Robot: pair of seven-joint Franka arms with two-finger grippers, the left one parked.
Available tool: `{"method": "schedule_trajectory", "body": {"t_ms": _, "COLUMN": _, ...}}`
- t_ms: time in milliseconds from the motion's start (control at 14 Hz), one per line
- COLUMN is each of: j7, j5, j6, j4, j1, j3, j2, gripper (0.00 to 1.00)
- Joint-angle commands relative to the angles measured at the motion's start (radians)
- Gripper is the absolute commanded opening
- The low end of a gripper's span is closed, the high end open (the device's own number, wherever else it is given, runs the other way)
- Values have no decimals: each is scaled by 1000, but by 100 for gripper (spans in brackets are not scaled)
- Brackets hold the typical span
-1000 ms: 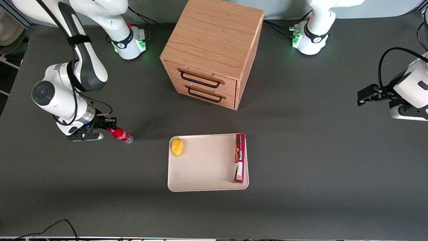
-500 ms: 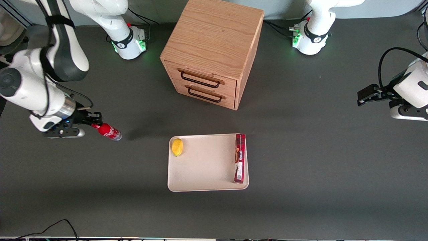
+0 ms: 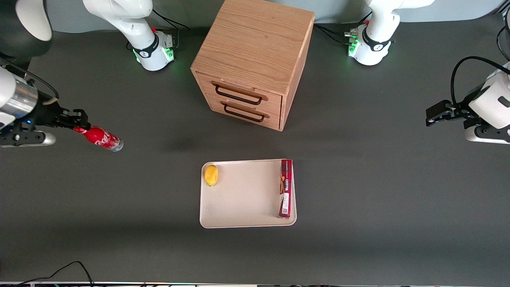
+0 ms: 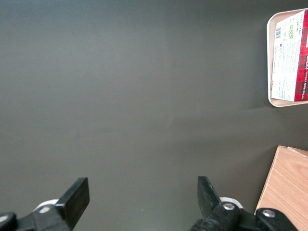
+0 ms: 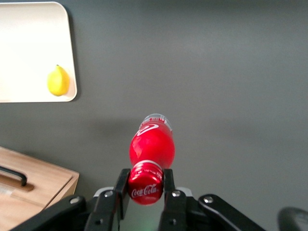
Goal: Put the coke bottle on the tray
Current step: 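Lift the bottle off the table with the right gripper, then carry the bottle over the cream tray beside the lemon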
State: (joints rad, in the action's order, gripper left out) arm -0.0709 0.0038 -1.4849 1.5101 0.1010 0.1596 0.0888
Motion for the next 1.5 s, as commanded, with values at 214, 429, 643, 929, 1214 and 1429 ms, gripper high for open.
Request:
{"method": "schedule_trajectory", "body": {"t_ms": 214, "j7": -222, "j5": -34, "j6": 61, "j4": -319, "j1": -133, "j3": -5, "j2": 277, "gripper": 0}}
{"method": "schedule_trajectory", "body": {"t_ms": 429, "j7": -376, "j5": -70, "j6": 45, "j4": -466, "j1": -263, "j3": -14, "j2": 444, "gripper": 0}}
{"method": "schedule_trajectory", "body": {"t_ms": 643, "j7": -498, "j5": -82, "j6": -72, "j4": -557, "j1": -395, "j3": -86, "j2": 575, "gripper": 0}}
{"method": "schedule_trajectory", "body": {"t_ms": 929, "j7": -624, "j5": -81, "j6": -317, "j4": -565, "j1": -598, "j3": -259, "j2": 698, "gripper": 0}}
{"method": "schedule_trajectory", "body": {"t_ms": 1214, "j7": -652, "j5": -74, "j6": -458, "j4": -564, "j1": -619, "j3": -258, "j2": 772, "gripper": 0}}
{"method": "schedule_trajectory", "body": {"t_ms": 1429, "j7": -653, "j5": -71, "j6": -476, "j4": -562, "j1": -624, "j3": -256, "j2": 793, "gripper": 0}}
